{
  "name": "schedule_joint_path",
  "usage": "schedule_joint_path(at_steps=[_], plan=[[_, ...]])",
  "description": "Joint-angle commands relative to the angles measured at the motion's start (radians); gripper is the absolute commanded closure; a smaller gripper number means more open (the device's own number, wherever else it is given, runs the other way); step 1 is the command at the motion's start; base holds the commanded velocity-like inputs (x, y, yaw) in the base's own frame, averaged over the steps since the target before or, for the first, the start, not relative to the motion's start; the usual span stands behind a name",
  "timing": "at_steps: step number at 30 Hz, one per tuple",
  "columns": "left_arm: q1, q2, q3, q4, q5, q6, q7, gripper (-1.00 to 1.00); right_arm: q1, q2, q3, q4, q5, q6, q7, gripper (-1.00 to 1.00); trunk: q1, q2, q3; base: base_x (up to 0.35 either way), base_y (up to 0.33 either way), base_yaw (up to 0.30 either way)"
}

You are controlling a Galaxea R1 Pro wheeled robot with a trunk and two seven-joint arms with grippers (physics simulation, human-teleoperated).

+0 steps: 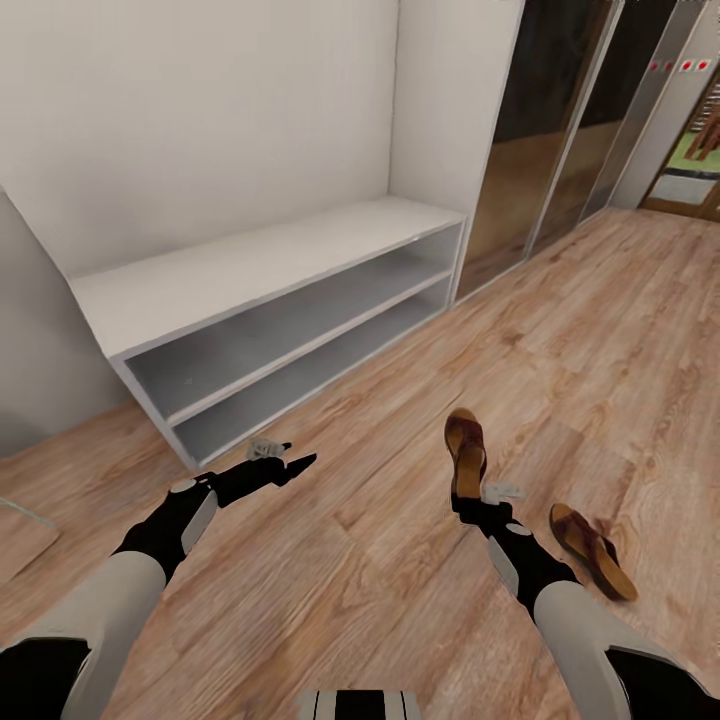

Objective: Pick up the two gym shoes and the two sandals from the corridor floor and place them onto the hallstand (shoe rack) in the corridor, making sure they are on the rack and not on the floor. Arrange them so the two gym shoes are next to each other and the two sandals are next to each other.

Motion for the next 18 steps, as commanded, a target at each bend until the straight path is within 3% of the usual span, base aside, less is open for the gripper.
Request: schedule_joint_path(at_steps=[1, 7, 18], plan=[[-0.001, 0.001, -0.006, 0.0, 0.007, 0.001, 0.0, -1.0, -0.001, 0.001, -0.005, 0.001, 0.004, -0.003, -0.002, 1.0, 0.0, 0.0, 0.0, 0.139, -0.314, 0.0], [-0.001, 0.0, -0.007, 0.002, 0.008, 0.001, 0.002, -1.0, -0.001, 0.001, -0.005, -0.001, 0.004, -0.003, -0.004, 1.0, 0.0, 0.0, 0.001, 0.111, -0.343, 0.0], [-0.001, 0.0, -0.007, 0.002, 0.009, 0.001, 0.0, -1.0, -0.001, 0.001, -0.005, 0.0, 0.004, -0.003, -0.004, 1.0, 0.0, 0.0, 0.001, 0.005, -0.35, 0.0]])
